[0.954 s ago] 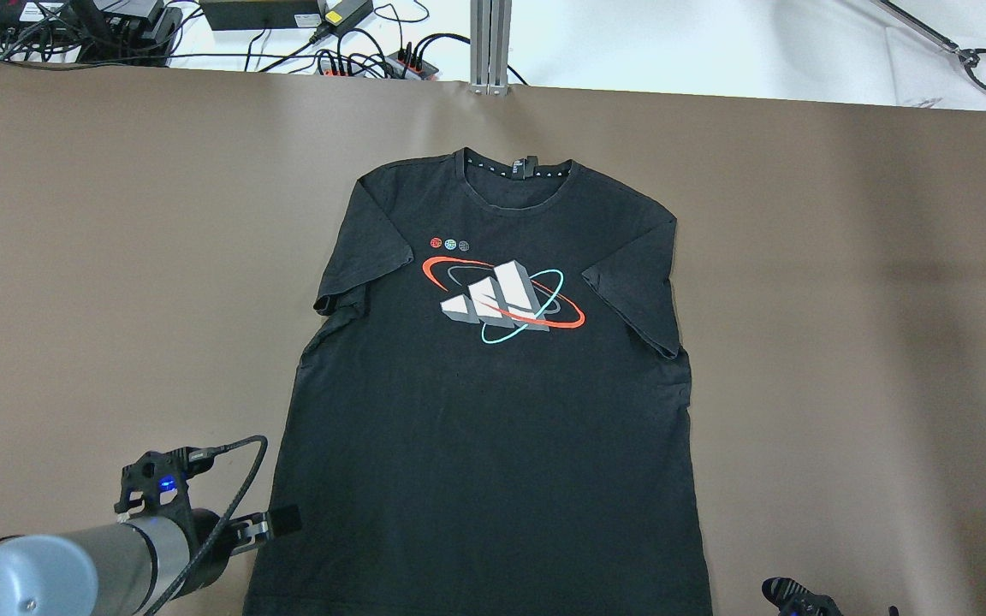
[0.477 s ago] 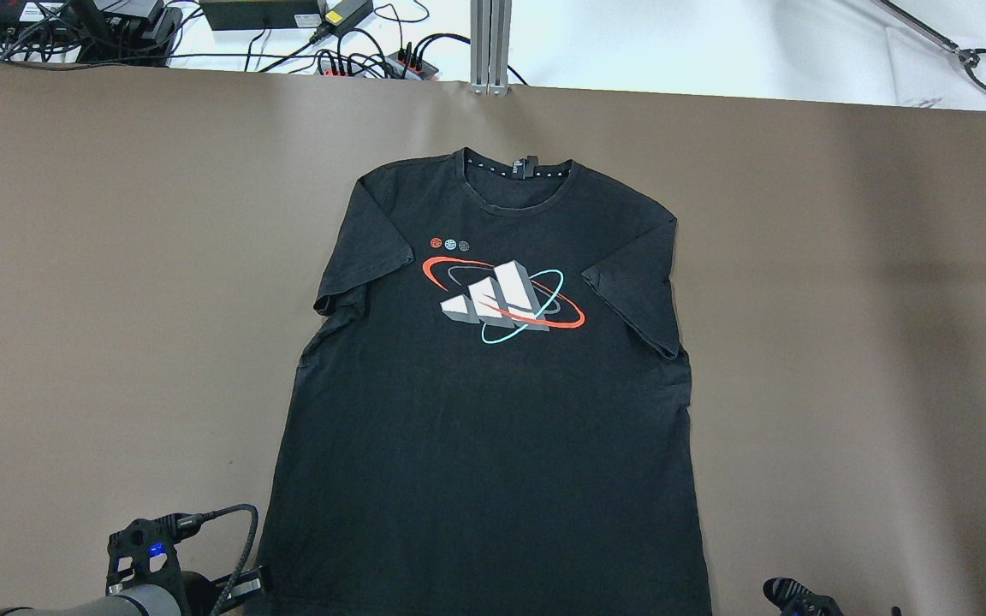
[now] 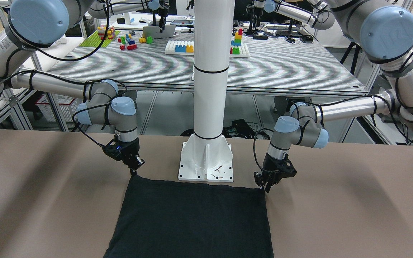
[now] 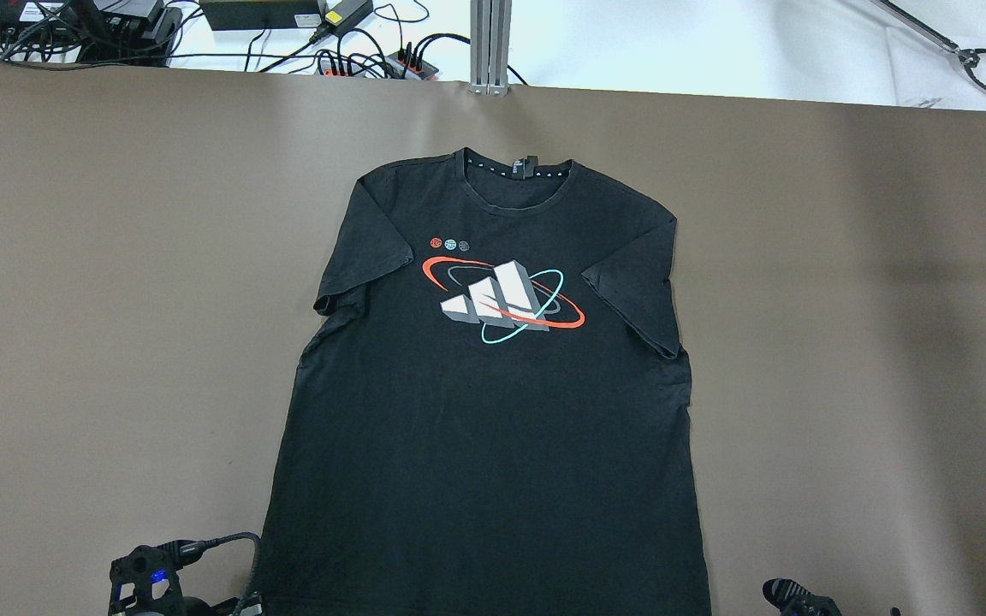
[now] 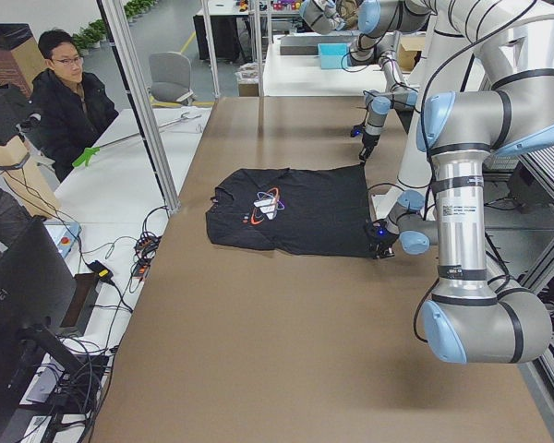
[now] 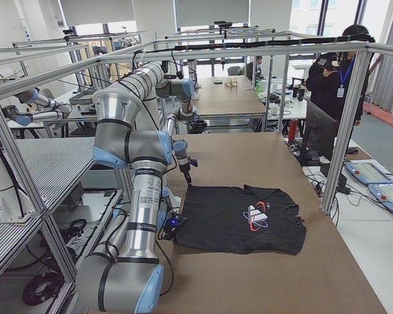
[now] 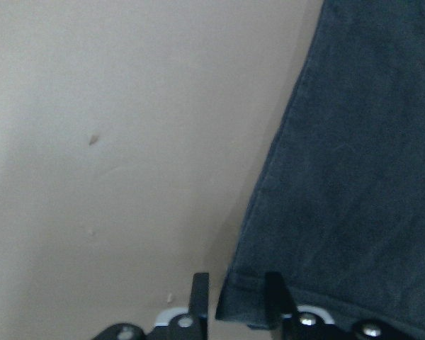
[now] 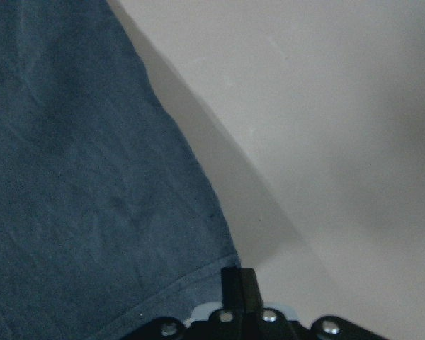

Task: Fold clothes
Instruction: 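Grasp the bottom hem corners with the left and right grippers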

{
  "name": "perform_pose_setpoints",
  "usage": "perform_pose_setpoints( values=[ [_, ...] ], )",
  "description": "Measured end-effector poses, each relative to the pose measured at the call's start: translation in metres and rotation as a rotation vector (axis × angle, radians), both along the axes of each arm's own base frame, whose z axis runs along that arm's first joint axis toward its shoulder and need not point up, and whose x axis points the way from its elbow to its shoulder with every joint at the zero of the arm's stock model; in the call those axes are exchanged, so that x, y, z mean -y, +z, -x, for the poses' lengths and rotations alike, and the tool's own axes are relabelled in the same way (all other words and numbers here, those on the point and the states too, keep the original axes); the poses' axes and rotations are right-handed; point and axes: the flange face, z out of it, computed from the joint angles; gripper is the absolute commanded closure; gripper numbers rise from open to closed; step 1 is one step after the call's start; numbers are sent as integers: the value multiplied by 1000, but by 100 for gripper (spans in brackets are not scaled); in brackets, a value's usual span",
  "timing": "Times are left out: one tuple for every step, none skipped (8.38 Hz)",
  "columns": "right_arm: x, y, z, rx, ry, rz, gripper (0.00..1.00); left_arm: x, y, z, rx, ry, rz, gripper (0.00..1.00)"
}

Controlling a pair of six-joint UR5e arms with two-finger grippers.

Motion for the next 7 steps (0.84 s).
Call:
perform_pose_setpoints(
  values=[
    [0, 0, 0, -1, 1, 0, 100, -4, 1, -1, 2, 4, 3, 78],
    [0, 1, 0, -2, 2, 0, 100, -7, 2, -2, 2, 6, 5, 99],
    [0, 1, 0, -2, 2, 0, 100, -9, 1, -1, -1, 6, 8, 100],
    [0, 1, 1, -2, 2, 0, 100, -9, 0, -1, -5, 3, 12, 100],
    [0, 1, 1, -2, 2, 0, 100, -9, -1, 0, -8, 1, 14, 100],
    [0, 2, 0, -3, 2, 0, 100, -8, -4, 1, -14, -2, 15, 100],
    [0, 2, 0, -3, 3, 0, 100, -8, -9, 5, -24, -4, 16, 100]
  ],
)
